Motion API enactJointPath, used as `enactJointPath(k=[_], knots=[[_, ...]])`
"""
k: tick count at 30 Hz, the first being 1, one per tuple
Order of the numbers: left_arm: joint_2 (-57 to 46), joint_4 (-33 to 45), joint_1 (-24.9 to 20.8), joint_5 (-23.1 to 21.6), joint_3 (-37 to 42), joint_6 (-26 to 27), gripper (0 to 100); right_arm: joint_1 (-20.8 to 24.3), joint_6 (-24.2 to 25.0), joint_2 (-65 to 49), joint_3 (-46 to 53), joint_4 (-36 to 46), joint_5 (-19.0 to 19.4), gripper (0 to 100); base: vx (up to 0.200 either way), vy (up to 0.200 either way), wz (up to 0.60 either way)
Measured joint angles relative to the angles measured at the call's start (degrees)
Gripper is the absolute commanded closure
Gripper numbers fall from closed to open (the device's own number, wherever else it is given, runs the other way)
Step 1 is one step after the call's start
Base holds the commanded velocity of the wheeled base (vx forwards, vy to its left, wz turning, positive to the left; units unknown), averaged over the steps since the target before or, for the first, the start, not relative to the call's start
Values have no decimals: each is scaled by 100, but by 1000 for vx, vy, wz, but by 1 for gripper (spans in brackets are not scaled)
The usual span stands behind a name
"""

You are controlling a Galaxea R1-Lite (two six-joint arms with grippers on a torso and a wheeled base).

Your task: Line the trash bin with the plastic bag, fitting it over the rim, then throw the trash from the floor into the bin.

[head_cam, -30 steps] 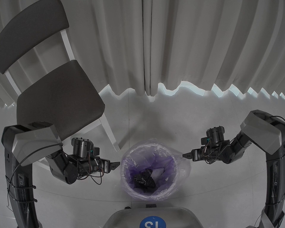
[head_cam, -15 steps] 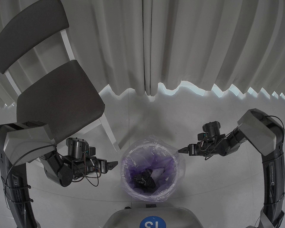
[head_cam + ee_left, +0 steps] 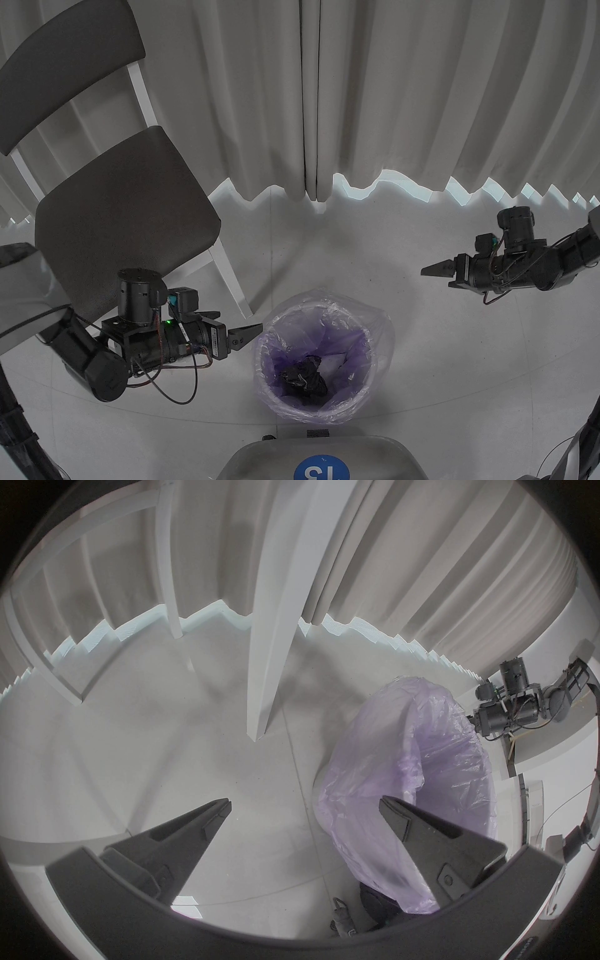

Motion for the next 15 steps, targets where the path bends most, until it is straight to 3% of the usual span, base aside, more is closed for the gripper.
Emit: enactJointPath(k=[6, 11, 15], knots=[[-1056, -60, -105, -352, 271, -2, 0, -38, -162, -1196, 367, 44, -267, 0, 0, 0, 0], [-1990, -341, -48, -255, 472, 4, 0, -91, -633, -2074, 605, 52, -579, 0, 0, 0, 0], [-2709, -473, 201, -74, 477, 52, 0, -144, -1211, -2654, 775, -16, -1182, 0, 0, 0, 0]])
